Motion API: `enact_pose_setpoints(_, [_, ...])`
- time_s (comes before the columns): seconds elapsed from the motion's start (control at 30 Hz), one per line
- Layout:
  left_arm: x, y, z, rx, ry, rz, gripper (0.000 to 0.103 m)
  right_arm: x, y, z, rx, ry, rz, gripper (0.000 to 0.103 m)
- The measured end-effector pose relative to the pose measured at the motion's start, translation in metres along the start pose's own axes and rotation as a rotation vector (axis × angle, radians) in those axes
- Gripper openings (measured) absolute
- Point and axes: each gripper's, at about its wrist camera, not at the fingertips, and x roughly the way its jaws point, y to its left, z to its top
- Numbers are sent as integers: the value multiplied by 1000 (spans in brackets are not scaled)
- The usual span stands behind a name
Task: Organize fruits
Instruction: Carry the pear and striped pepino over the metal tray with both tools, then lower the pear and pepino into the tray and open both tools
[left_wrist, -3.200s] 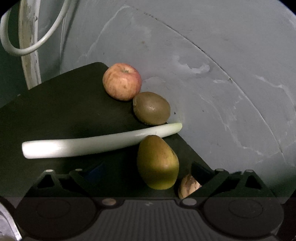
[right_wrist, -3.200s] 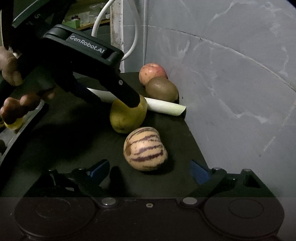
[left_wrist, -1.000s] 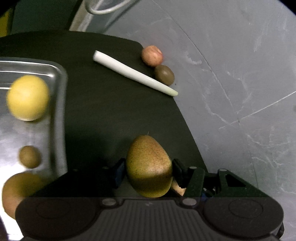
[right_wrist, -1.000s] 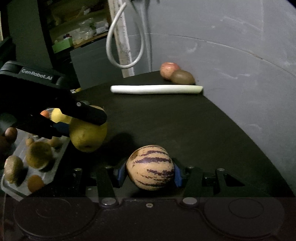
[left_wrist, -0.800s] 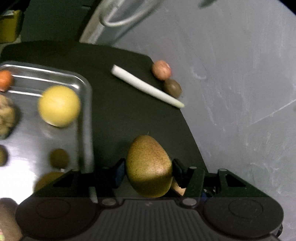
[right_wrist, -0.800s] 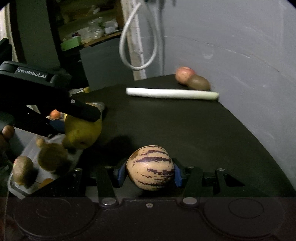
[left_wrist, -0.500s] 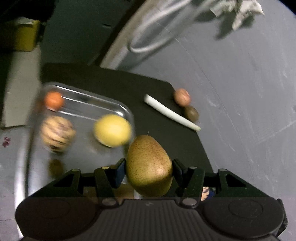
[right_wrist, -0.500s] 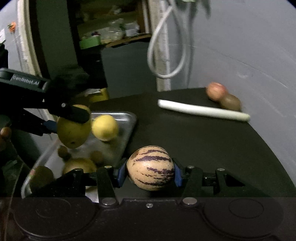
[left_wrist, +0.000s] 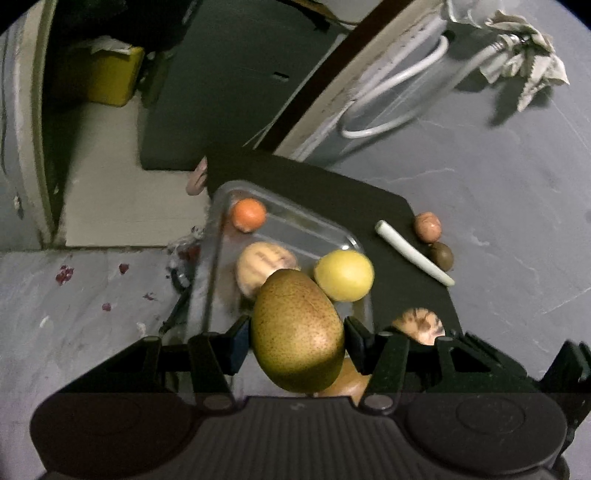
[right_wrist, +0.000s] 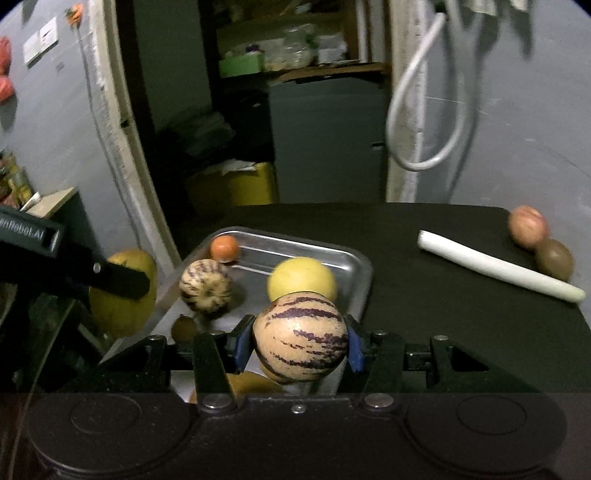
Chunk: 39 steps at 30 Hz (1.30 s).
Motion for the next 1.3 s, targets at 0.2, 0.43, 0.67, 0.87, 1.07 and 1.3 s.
enact_pose_setpoints(0.2, [3, 24, -10, -62, 25, -8, 58, 24, 19, 10, -84, 47, 37, 51])
enact_pose_setpoints(0.43, [5, 33, -18, -76, 34, -6, 58, 42, 29, 16, -167, 85, 58, 51])
enact_pose_setpoints(0.67, [8, 38, -19, -88, 35, -5, 58, 53, 31, 17, -193, 124, 67, 51])
enact_pose_setpoints(0.87, [12, 39, -15, -84, 43, 13, 58, 64, 34, 19, -201, 162, 55, 51])
enact_pose_setpoints(1.07, [17, 36, -14, -76, 55, 20, 58, 75, 34, 22, -201, 190, 46, 51])
enact_pose_setpoints(1.3, [22, 35, -13, -78, 63, 29, 58, 81, 29, 23, -189, 201, 34, 51])
